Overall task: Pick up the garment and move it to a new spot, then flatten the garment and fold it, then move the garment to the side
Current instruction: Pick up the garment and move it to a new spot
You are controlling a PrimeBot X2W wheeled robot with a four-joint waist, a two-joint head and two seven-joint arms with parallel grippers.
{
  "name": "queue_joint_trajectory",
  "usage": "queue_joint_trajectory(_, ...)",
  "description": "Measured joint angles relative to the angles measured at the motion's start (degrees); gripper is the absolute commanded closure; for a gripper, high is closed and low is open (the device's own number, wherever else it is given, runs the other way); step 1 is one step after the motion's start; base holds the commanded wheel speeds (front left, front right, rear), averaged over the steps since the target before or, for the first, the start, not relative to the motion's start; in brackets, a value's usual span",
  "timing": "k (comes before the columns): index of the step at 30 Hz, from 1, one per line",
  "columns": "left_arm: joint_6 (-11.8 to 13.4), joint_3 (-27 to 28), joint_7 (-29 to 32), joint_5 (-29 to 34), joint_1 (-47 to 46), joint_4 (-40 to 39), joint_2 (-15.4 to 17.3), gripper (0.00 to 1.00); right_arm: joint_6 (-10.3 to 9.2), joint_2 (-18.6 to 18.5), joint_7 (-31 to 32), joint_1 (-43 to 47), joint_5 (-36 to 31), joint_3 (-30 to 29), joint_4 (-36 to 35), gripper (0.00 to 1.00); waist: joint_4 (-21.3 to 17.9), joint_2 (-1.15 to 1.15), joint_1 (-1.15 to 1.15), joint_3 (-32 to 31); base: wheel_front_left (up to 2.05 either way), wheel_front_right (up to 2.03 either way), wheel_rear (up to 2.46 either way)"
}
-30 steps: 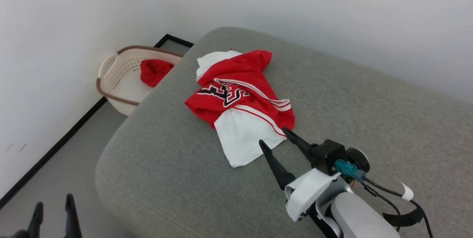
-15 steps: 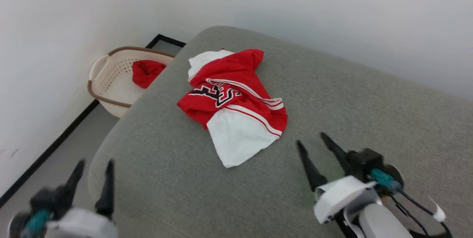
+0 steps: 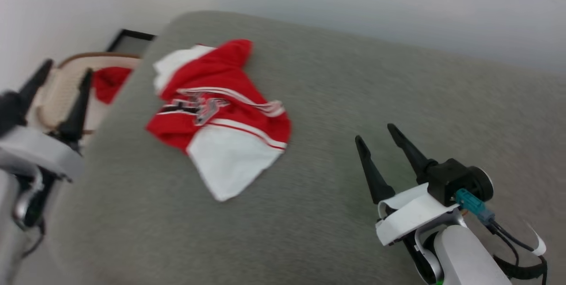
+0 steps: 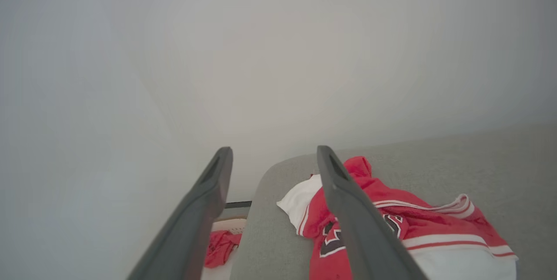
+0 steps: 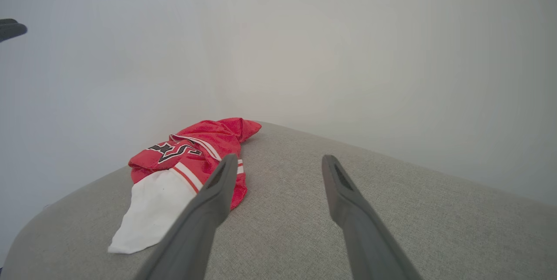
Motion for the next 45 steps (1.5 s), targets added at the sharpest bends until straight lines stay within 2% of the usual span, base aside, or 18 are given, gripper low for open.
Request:
queue_joint_trajectory(3, 0.0, -8.1, 0.2, -5.6, -4.4, 5.5, 4.0, 0.0, 0.0, 0.0, 0.0, 0.3, 0.5, 0.6, -1.9, 0.0, -3.6, 0.0, 0.0, 2.1, 0.0, 0.0, 0.0)
queue_joint_trajectory(6, 0.0, -18.0, 9.4, -16.1, -7.1, 8.8, 6.1, 0.0, 0.0, -0.1, 0.0, 1.5, 0.8, 0.9, -3.4, 0.0, -7.2, 0.0, 0.0, 4.0, 0.0, 0.0, 0.0)
queue_joint_trajectory(9, 0.0, -24.9, 18.5, -26.3, -9.7, 8.4, 9.8, 0.0, 0.0, -0.1, 0.0, 2.2, 1.1, 0.8, -4.9, 0.0, -10.7, 0.0, 0.0, 5.6, 0.0, 0.0, 0.0)
queue_joint_trajectory(12, 0.0, -29.3, 23.5, -33.4, -12.0, 7.4, 13.2, 0.0, 0.0, -0.1, 0.0, 2.5, 1.1, 0.6, -6.1, 0.0, -13.7, 0.0, 0.0, 7.0, 0.0, 0.0, 0.0)
queue_joint_trajectory(16, 0.0, -32.5, 27.4, -42.5, -13.8, 5.2, 15.3, 0.0, 0.0, -0.1, 0.0, 2.7, 0.9, 0.5, -7.4, 0.0, -16.7, 0.0, 0.0, 9.2, 0.0, 0.0, 0.0)
queue_joint_trajectory(20, 0.0, -36.2, 28.1, -45.9, -15.4, 2.6, 16.6, 0.0, 0.0, -0.1, 0.0, 2.6, 0.5, 0.4, -8.8, 0.0, -18.5, 0.0, 0.0, 11.9, 0.0, 0.0, 0.0)
queue_joint_trajectory(25, 0.0, -41.0, 26.5, -44.1, -18.4, 9.0, 17.5, 0.0, 0.0, -0.1, 0.0, 2.3, 0.3, 1.0, -11.0, 0.0, -20.3, 0.0, 0.0, 15.4, 0.0, 0.0, 0.0)
queue_joint_trajectory(30, -0.2, -43.3, 26.9, -47.5, -20.8, 11.4, 17.8, 0.0, 0.0, -0.1, 0.0, 2.3, -0.1, 1.0, -12.8, 0.0, -22.0, 0.0, 0.0, 18.4, 0.0, 0.0, 0.0)
queue_joint_trajectory(31, -0.2, -43.6, 27.2, -48.5, -21.0, 11.3, 18.1, 0.25, 0.0, -0.1, 0.0, 2.3, -0.2, 0.8, -13.0, 0.0, -22.3, 0.0, 0.0, 18.9, 0.0, 0.0, 0.0)
queue_joint_trajectory(33, -0.1, -44.4, 27.8, -50.0, -21.3, 10.3, 18.9, 1.0, 0.0, -0.1, 0.0, 2.5, -0.4, 0.6, -13.3, 0.0, -22.9, 0.0, 0.0, 19.6, 0.0, 0.0, 0.0)
queue_joint_trajectory(38, 0.1, -45.5, 26.0, -52.3, -21.6, 10.2, 18.8, 1.0, 0.0, -0.1, 0.0, 3.3, -0.5, 0.0, -12.6, 0.0, -23.3, 0.0, 0.0, 19.2, 0.0, 0.0, 0.0)
queue_joint_trajectory(45, 0.2, -51.1, 13.6, -43.5, -23.5, 11.9, 16.0, 1.0, 0.0, 0.0, 0.0, 3.2, 0.9, -0.5, -9.7, 0.0, -22.7, 0.0, 0.0, 15.0, 0.0, 0.0, 0.0)
